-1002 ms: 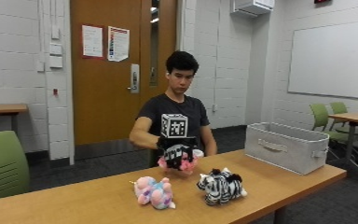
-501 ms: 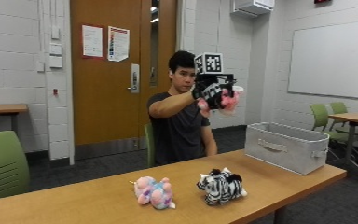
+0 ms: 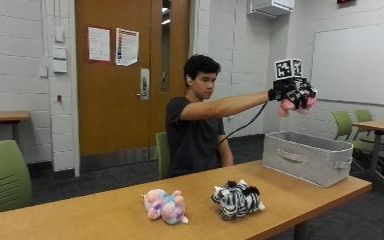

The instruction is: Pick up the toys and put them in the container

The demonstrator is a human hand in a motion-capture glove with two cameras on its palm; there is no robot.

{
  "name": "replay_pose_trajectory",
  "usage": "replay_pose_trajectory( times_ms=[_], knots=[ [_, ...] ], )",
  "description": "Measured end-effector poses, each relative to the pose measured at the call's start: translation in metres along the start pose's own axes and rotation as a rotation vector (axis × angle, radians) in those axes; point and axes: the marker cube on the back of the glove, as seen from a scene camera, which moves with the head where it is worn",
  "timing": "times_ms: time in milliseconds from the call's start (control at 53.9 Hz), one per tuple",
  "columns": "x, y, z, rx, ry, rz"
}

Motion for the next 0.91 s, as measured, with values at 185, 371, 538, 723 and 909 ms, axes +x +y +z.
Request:
replay_pose_trajectory(
  times_ms=[185, 371, 538, 723, 909],
  knots=[
    [-0.028, -0.028, 0.033, -0.041, -0.078, -0.224],
    [-0.045, -0.028, 0.052, -0.108, -0.087, -0.159],
    [-0.033, -0.027, 0.063, -0.173, -0.037, -0.176],
    [-0.08, 0.018, 0.052, -0.103, -0.029, -0.357],
    [0.032, 0.008, 0.057, -0.078, 0.026, -0.098]
  ],
)
